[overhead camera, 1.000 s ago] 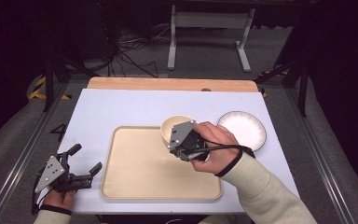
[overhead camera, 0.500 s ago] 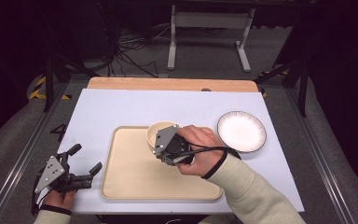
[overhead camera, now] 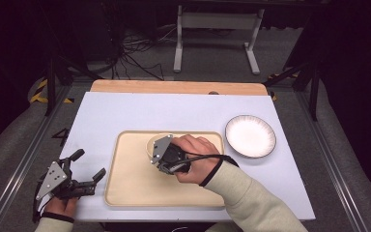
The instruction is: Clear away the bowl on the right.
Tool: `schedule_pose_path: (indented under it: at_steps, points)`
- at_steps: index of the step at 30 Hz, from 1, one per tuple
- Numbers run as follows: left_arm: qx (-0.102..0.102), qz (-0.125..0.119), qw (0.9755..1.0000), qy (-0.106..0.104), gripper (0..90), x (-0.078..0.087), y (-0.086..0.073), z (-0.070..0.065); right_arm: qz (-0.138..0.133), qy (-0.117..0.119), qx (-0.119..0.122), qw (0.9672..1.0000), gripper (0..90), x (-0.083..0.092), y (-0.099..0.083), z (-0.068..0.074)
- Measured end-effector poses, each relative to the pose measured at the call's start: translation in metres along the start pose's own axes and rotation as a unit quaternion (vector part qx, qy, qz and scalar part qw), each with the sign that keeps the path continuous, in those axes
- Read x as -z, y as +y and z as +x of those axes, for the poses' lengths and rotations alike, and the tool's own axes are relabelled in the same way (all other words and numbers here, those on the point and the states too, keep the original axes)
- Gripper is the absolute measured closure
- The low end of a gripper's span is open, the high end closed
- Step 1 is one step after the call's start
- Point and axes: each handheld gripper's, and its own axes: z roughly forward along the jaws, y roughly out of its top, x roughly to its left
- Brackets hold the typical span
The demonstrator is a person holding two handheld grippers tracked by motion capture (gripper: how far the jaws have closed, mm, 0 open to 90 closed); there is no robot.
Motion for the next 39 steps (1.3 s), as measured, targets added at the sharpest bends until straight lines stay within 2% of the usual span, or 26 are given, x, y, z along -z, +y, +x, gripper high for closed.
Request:
schedule_pose_path:
  at_steps: [14, 28, 32, 34, 36, 39]
  points:
    - [0.0, -0.001, 1.0, 0.0, 0.2, 0.0, 0.0, 0.0, 0.02, 0.003, -0.004, 0.9998, 78.1, -0.022, -0.005, 0.001]
    - [0.001, 0.0, 1.0, 0.0, 0.2, 0.0, 0.0, 0.0, 0.023, 0.005, -0.006, 0.9997, 80.0, -0.027, -0.005, 0.006]
    - [0.0, 0.0, 1.0, 0.0, 0.2, 0.0, 0.0, 0.0, 0.018, 0.011, -0.008, 0.9997, 81.2, -0.027, -0.005, 0.007]
    - [0.002, 0.002, 1.0, -0.001, 0.2, 0.0, 0.0, 0.001, -0.001, 0.027, -0.011, 0.9996, 80.8, -0.023, -0.004, 0.008]
    - [0.002, 0.002, 1.0, 0.0, 0.2, 0.0, 0.0, 0.001, 0.003, 0.032, -0.007, 0.9995, 81.7, -0.023, -0.002, 0.011]
    - [0.002, 0.001, 1.0, 0.0, 0.2, 0.0, 0.0, 0.0, 0.006, 0.012, 0.0, 0.9999, 83.1, -0.023, -0.002, 0.012]
